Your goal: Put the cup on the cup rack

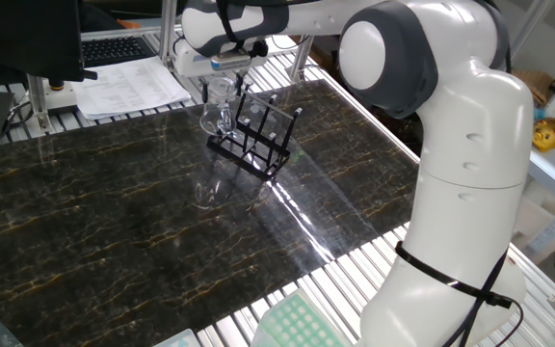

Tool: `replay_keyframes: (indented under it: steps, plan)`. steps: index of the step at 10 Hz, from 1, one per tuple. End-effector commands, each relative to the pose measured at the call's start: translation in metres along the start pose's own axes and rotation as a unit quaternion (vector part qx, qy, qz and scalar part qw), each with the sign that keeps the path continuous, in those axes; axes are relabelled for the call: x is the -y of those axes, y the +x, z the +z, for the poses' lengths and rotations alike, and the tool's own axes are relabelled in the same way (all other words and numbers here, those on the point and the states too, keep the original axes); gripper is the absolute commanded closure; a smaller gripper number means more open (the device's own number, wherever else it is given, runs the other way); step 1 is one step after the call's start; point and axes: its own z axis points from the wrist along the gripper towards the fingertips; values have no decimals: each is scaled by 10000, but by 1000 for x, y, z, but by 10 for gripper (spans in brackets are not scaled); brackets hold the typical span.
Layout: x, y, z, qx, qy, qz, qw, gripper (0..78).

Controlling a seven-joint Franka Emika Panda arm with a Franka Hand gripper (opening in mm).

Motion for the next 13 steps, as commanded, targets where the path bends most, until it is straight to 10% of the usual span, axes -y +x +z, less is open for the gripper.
replay_keyframes:
  steps: [1, 13]
  plan:
    - [4, -2, 25, 235, -23, -37, 9997, 764]
    - [-1, 1, 39, 87, -10, -155, 9998, 764]
